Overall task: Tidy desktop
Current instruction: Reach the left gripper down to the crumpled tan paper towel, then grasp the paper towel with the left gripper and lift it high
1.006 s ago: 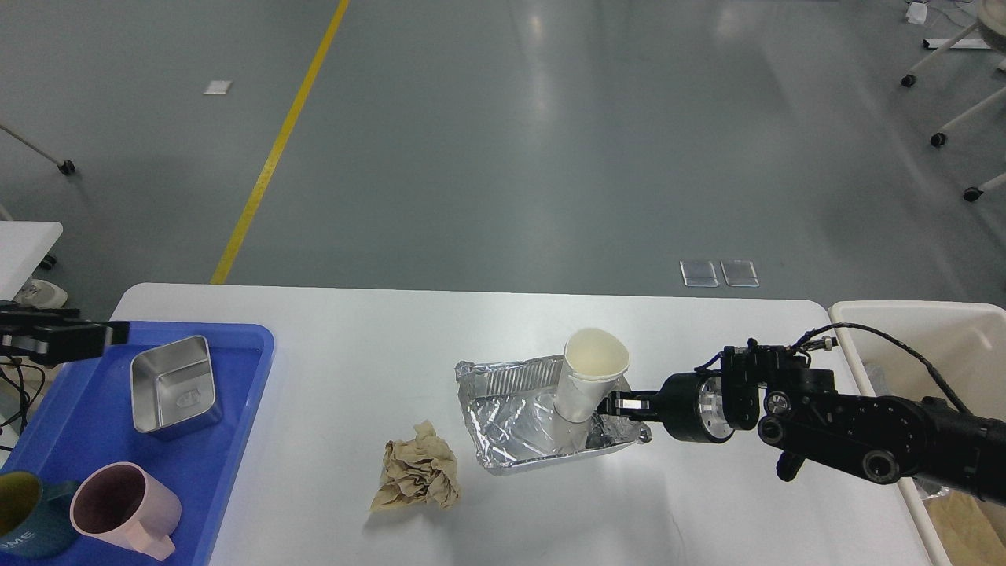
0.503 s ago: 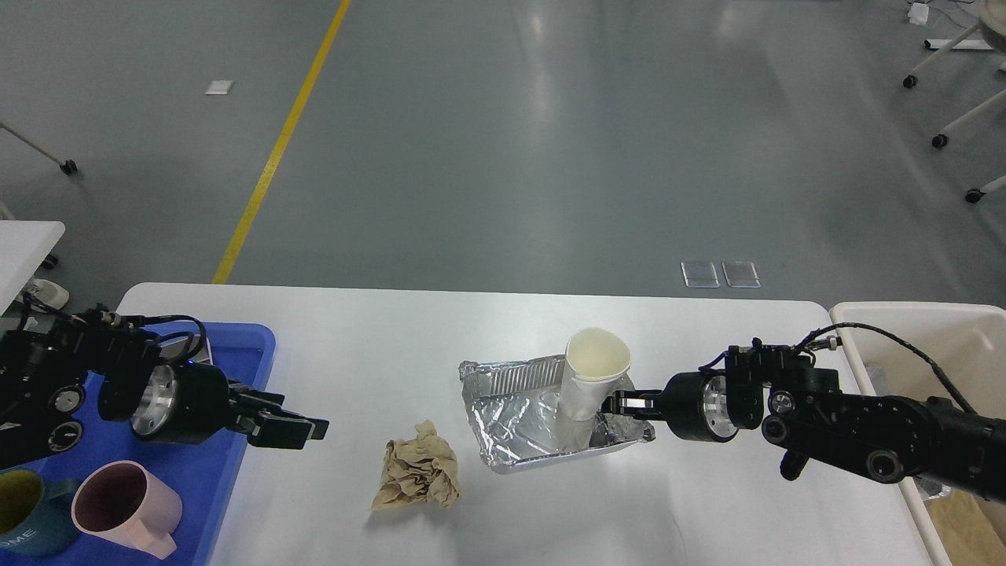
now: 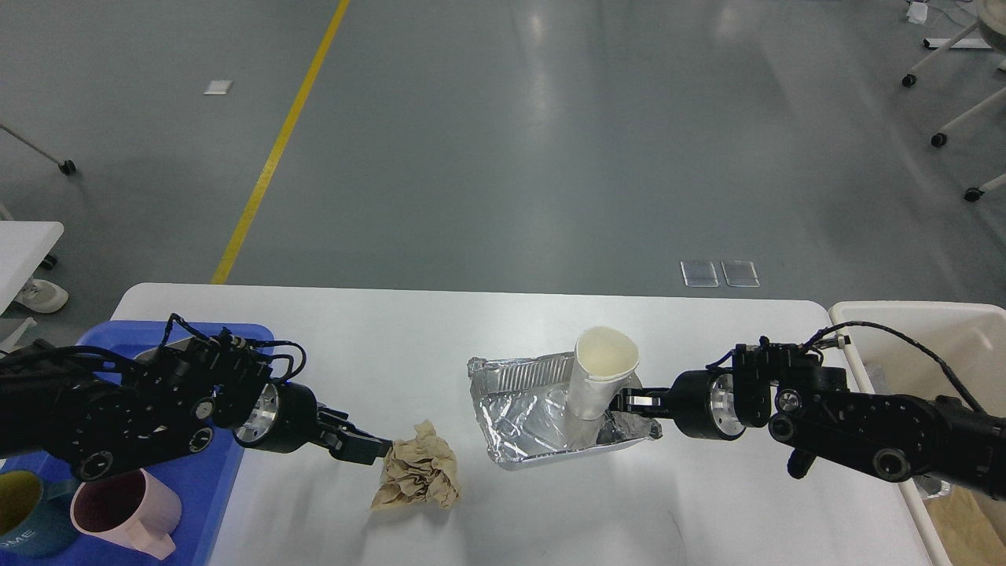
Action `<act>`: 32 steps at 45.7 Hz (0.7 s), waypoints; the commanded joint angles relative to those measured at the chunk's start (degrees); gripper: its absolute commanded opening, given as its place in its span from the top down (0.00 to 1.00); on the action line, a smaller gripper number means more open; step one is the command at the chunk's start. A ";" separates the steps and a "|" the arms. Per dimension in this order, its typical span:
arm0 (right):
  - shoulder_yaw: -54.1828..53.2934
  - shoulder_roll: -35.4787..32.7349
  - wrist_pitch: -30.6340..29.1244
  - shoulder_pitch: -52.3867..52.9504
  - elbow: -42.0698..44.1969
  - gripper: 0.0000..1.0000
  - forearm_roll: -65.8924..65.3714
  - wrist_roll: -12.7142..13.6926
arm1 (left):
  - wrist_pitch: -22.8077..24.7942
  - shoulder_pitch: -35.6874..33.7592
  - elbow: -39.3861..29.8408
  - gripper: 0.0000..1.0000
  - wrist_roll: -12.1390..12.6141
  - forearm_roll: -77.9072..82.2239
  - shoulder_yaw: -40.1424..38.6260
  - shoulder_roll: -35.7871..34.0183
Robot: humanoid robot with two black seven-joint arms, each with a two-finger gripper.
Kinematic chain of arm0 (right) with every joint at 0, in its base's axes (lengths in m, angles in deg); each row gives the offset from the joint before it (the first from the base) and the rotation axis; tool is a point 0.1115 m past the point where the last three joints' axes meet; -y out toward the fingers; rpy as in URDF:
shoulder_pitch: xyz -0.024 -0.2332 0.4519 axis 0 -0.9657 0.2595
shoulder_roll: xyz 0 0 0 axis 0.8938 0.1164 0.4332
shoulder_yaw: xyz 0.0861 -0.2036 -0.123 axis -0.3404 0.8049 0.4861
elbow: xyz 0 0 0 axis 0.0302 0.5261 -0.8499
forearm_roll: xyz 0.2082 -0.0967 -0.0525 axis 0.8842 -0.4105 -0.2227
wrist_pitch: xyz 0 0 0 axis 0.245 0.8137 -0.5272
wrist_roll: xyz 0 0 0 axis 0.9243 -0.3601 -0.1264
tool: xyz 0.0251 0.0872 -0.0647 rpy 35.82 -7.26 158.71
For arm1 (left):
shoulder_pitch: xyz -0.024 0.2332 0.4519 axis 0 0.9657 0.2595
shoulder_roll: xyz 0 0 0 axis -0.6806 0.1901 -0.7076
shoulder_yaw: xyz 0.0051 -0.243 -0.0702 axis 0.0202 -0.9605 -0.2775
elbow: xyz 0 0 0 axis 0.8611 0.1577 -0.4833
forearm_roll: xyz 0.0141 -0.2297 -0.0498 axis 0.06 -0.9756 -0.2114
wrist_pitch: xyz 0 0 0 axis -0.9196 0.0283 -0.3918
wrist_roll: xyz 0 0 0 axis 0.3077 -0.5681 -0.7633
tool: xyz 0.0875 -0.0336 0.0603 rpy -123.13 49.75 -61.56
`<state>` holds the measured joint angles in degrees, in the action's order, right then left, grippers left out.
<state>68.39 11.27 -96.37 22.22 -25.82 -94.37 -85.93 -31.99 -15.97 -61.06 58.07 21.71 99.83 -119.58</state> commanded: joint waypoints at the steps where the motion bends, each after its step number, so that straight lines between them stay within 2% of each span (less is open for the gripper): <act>1: 0.00 -0.18 0.00 -0.01 -0.09 1.00 0.00 0.00 | -0.20 0.94 3.08 0.11 0.00 -0.01 -0.14 4.35; 12: 0.00 -0.35 0.00 -0.01 -0.18 1.00 0.00 0.00 | -3.45 2.26 3.87 0.12 -0.35 0.26 0.83 8.40; 20: 0.00 -0.70 0.00 -0.01 -0.26 1.00 0.00 0.00 | -4.16 2.62 3.87 0.26 -0.44 0.43 1.01 8.57; 23: -0.09 -0.70 0.00 -0.01 -0.26 1.00 0.00 0.00 | -4.07 2.70 3.87 0.34 -0.44 0.52 1.36 8.57; 25: -0.09 -0.70 0.00 -0.01 -0.26 1.00 0.00 0.00 | -3.98 2.62 3.87 0.43 -0.44 0.61 1.88 8.57; 29: -0.09 -0.70 0.00 -0.09 -0.26 1.00 0.00 0.00 | -2.76 2.18 3.87 0.77 -0.18 0.87 3.29 8.49; 32: -0.09 -0.70 0.00 -0.09 -0.26 1.00 0.00 0.00 | -2.05 1.91 3.87 0.89 -0.18 0.87 4.35 8.49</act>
<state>68.32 10.57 -96.37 22.19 -26.08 -94.37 -85.93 -35.39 -13.55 -57.19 57.73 22.46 102.44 -111.03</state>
